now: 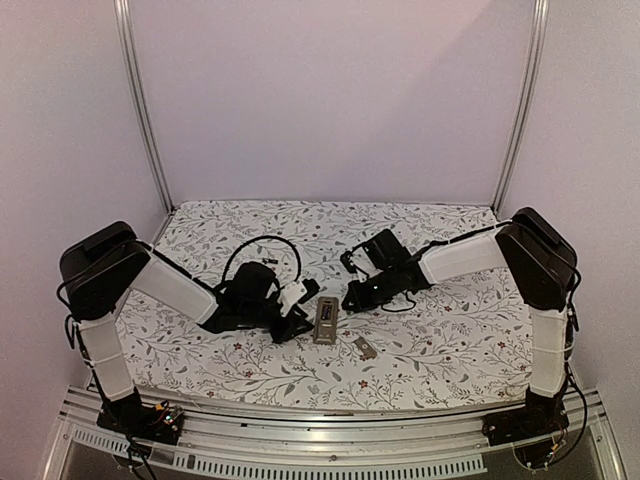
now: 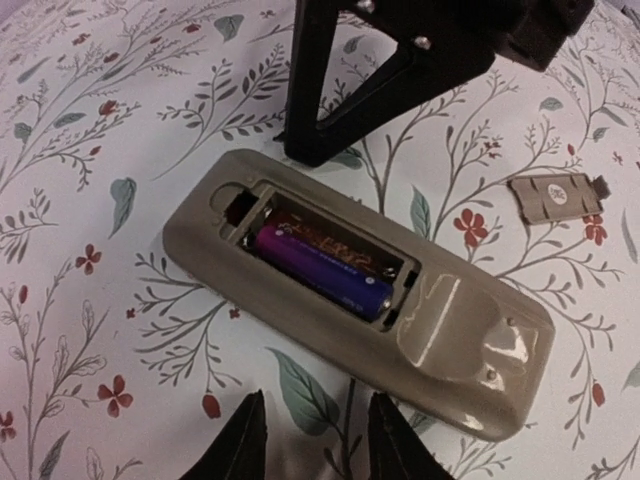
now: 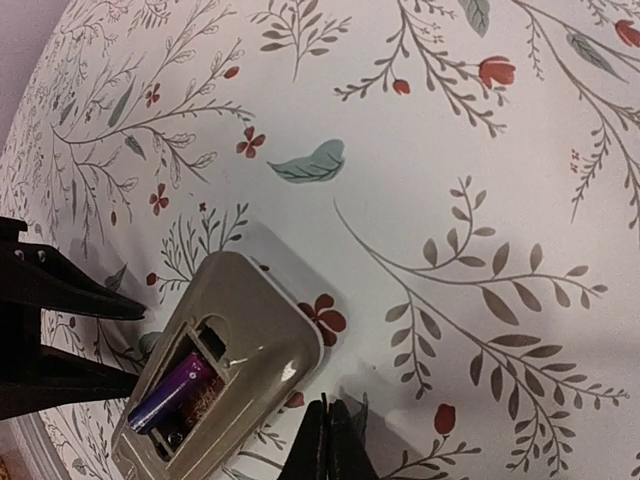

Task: Load the batteries into the remote control
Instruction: Adjust the remote control without the battery cover at the center of the board.

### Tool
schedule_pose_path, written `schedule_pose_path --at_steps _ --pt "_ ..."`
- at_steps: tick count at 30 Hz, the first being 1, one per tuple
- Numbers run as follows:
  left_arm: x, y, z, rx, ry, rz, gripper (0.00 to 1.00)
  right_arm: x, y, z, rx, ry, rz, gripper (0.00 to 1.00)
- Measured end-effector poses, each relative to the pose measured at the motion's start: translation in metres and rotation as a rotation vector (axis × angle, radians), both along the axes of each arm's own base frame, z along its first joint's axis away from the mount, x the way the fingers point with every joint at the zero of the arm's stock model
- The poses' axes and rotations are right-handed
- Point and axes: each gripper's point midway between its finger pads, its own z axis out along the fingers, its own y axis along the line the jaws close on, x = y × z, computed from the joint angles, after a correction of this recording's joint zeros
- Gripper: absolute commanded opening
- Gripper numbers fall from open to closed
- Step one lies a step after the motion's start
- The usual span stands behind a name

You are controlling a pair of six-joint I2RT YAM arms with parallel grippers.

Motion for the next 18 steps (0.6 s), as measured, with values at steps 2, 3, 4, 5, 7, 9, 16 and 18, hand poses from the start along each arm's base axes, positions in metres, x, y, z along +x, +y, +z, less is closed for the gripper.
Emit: schedule_pose_path --at_steps 2,3,4,5,7,9,16,18 --pt "-0.001 -0.004 0.0 -0.009 0.004 -0.015 0.36 0.001 0.003 -0.002 0.009 0.002 0.005 0.01" --pt "-0.003 -0.007 0.001 -0.014 0.006 -0.023 0.36 0.003 0.005 -0.001 0.013 0.001 0.007 0.01" --pt "-0.005 -0.008 0.001 -0.019 0.008 -0.031 0.36 0.003 0.007 -0.001 0.017 0.0 0.009 0.01" --pt "-0.007 -0.01 0.001 -0.022 0.012 -0.04 0.36 0.004 0.007 -0.001 0.019 -0.001 0.01 0.01" --pt "-0.011 -0.013 0.001 -0.024 0.013 -0.053 0.35 0.005 0.009 0.0 0.021 -0.002 0.011 0.01" --pt "-0.012 -0.014 0.001 -0.022 0.012 -0.055 0.35 0.006 0.009 0.002 0.023 -0.006 0.011 0.01" --pt "-0.004 -0.006 0.0 0.003 -0.016 -0.022 0.34 0.013 0.009 0.015 0.0 -0.047 0.031 0.09" --pt "-0.002 -0.005 0.0 0.007 -0.021 -0.011 0.34 0.011 0.013 0.026 0.014 -0.062 0.051 0.14"
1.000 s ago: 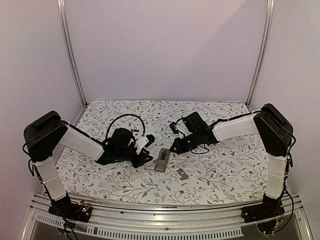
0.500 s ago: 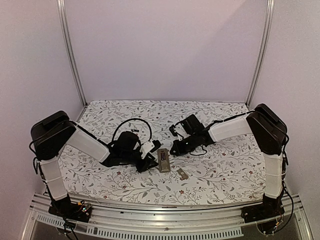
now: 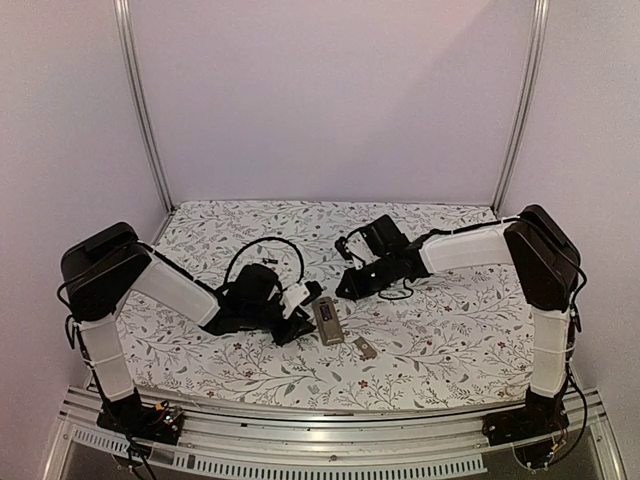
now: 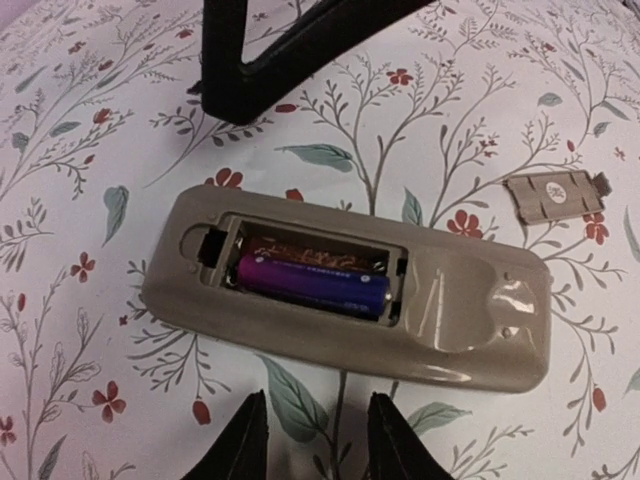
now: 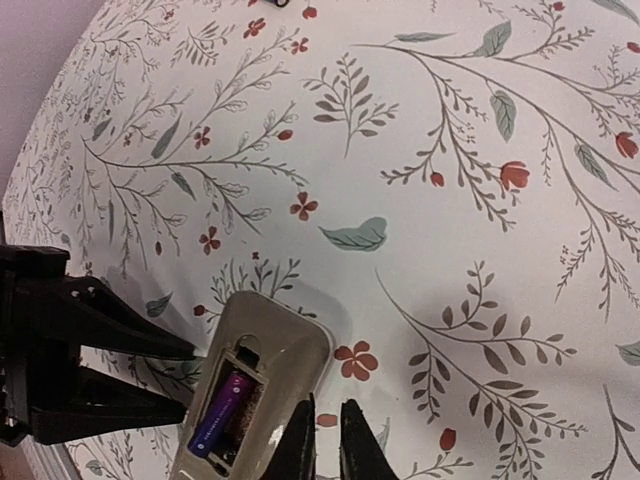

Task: Load the batteries into the remote control
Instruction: Adjust the remote control without the battery cover at the center of the board, then press the battery in the battery compartment.

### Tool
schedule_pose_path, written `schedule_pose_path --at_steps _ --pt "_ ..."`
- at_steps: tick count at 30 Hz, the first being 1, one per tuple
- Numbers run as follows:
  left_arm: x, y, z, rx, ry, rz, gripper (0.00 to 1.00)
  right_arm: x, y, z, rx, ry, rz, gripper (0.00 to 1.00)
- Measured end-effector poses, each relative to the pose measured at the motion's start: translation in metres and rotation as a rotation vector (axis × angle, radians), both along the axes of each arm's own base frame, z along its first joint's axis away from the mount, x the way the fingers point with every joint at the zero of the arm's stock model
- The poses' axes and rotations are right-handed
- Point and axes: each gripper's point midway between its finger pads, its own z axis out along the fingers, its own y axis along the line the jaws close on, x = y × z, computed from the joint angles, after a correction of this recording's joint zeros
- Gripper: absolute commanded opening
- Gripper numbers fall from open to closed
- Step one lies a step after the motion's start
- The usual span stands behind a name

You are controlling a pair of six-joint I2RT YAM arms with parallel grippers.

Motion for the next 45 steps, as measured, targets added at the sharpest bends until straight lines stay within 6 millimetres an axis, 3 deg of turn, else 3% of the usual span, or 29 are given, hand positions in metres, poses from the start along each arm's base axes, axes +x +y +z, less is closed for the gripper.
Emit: schedule_pose_path --at_steps 5,10,16,21,28,34,39,45 --pt "0.005 0.003 0.0 0.004 -0.004 0.017 0.34 -0.019 0.02 0.027 0.077 -0.062 0.118 0.28" --pt "0.007 0.006 0.0 0.003 -0.004 0.025 0.34 -0.061 0.015 0.043 0.109 -0.222 0.387 0.26" --pt "0.009 0.007 0.001 -0.005 0.004 0.036 0.36 -0.068 0.021 0.066 0.142 -0.508 0.69 0.29" --pt "0.01 0.007 0.003 -0.008 0.006 0.042 0.39 -0.063 0.025 0.06 0.121 -0.661 0.864 0.31" --pt "0.013 0.011 0.004 -0.011 0.006 0.055 0.4 -0.063 0.031 0.039 0.099 -0.717 1.0 0.28" --pt "0.015 0.013 0.004 -0.012 0.008 0.063 0.4 -0.067 0.026 0.017 0.068 -0.692 1.047 0.23" --pt "0.018 0.015 0.004 -0.013 0.01 0.072 0.4 -0.066 0.026 0.012 0.058 -0.694 1.05 0.18" --pt "0.018 0.015 0.004 -0.013 0.01 0.073 0.4 -0.065 0.025 0.003 0.049 -0.683 1.05 0.17"
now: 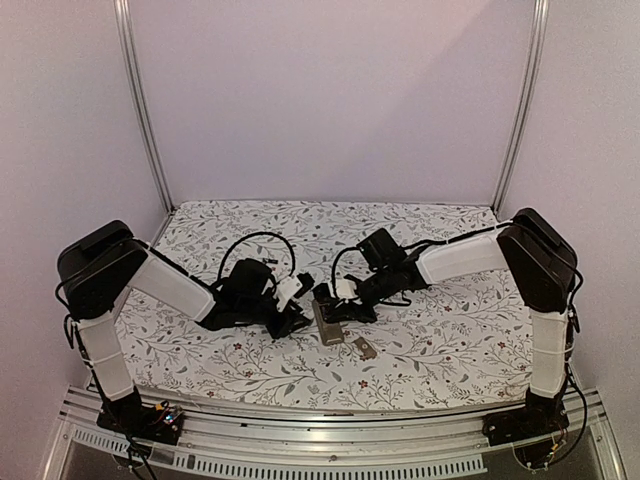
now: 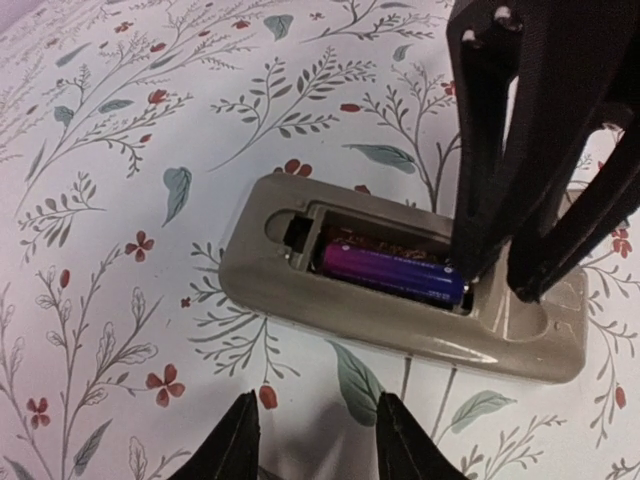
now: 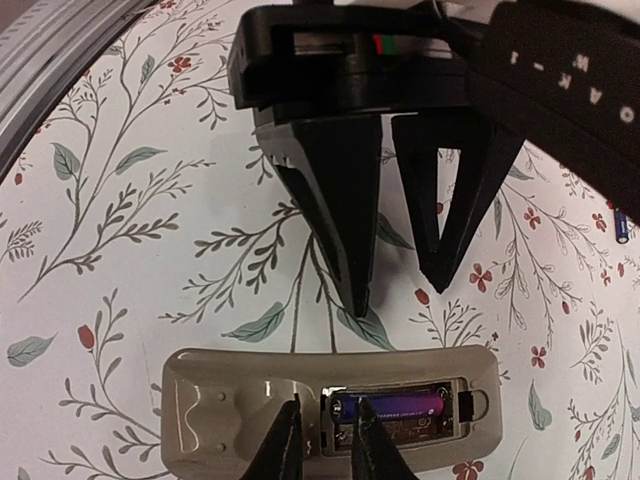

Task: Load the batteries into the remote control
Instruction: Press the battery in the battery compartment.

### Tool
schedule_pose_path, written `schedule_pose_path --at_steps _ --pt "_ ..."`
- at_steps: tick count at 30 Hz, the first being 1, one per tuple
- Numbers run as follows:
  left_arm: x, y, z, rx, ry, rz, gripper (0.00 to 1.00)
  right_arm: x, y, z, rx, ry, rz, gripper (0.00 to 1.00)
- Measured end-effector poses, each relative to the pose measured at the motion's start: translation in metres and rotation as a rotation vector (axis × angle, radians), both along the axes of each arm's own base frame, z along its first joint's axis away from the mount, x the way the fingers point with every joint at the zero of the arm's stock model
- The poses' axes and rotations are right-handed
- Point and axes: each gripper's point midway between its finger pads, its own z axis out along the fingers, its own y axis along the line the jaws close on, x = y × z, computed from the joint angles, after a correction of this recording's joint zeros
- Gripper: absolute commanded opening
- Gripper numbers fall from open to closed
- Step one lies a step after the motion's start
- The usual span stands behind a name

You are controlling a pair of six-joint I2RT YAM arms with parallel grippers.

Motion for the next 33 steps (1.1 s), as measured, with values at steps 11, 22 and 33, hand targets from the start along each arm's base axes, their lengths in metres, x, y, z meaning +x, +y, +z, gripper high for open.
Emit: schedule_pose_path --at_steps 11,22,33 --pt "0.001 -0.001 0.001 0.0 0.001 -0.001 0.4 0.007 0.001 -0.007 -0.016 -0.018 -0.02 0.11" --pt "0.001 -0.001 0.001 0.0 0.001 0.0 0.4 0.012 0.003 -0.007 -0.022 -0.023 -0.034 0.18" --pt "0.001 -0.001 0.001 0.0 0.001 0.0 0.4 0.012 0.003 -0.005 -0.041 0.012 -0.052 0.27"
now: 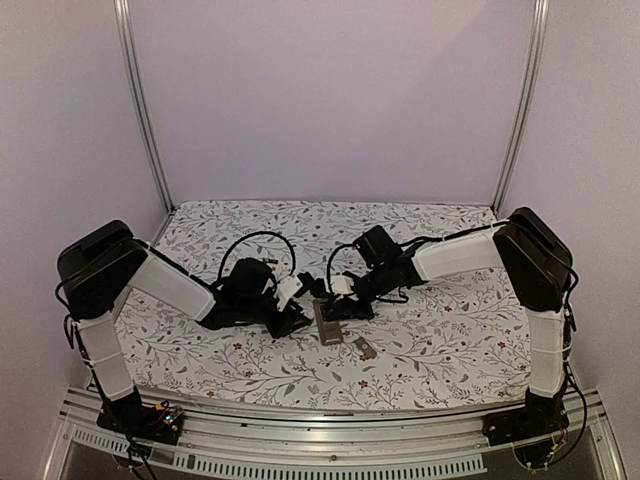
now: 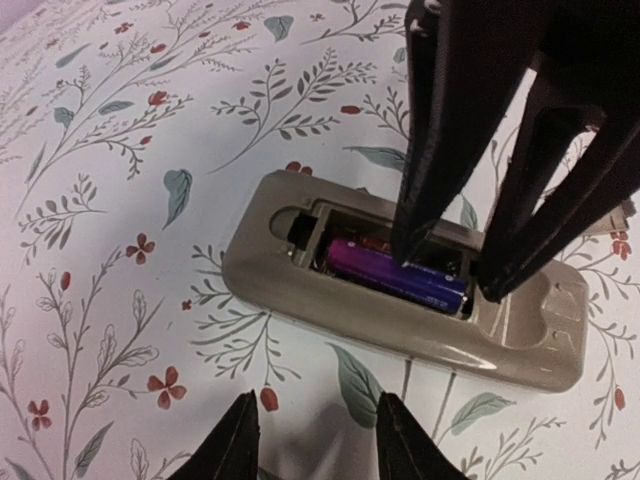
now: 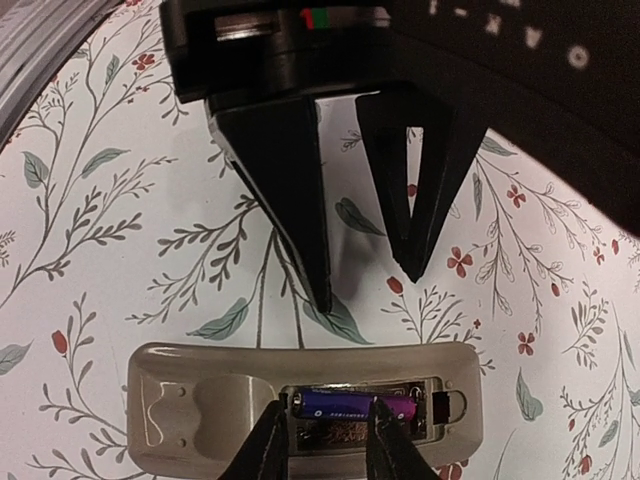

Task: Load the batteries into the remote control
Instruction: Press the battery in the battery compartment.

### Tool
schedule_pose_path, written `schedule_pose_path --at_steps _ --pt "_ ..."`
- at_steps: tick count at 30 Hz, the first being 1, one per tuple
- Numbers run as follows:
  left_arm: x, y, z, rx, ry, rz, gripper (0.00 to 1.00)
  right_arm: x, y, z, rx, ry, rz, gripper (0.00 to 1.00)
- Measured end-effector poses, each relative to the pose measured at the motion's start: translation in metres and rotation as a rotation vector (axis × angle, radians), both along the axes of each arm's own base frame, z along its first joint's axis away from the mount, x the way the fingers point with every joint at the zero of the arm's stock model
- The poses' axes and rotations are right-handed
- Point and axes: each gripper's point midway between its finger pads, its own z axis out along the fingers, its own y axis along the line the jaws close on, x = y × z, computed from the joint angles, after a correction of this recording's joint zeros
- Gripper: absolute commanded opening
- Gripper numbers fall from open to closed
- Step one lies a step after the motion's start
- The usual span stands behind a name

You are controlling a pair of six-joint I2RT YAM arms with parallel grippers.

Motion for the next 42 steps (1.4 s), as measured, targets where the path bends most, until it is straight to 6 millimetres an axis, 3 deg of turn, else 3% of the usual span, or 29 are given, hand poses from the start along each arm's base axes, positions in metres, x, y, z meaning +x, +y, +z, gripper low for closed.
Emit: schedule_pose_path --at_steps 6,16,24,36,42 --pt "0.0 0.0 0.0 0.0 0.0 0.0 0.4 -0.003 0.0 -0.001 -0.01 0.038 -0.019 0.31" --pt "-0.001 -0.001 0.0 -0.003 0.003 -0.005 0.4 0.003 0.01 0.012 0.013 0.048 -0.057 0.25" --pt "-0.001 -0.001 0.0 -0.003 0.003 -0.005 0.4 0.003 0.01 0.006 0.004 0.063 -0.067 0.31" --pt "-0.001 0.0 0.0 -0.003 0.003 -0.004 0.4 -0.003 0.011 0.007 0.011 0.093 -0.051 0.3" --pt "0.0 0.0 0.0 -0.003 0.003 -0.002 0.4 -0.005 0.008 0.001 0.0 0.1 -0.056 0.35"
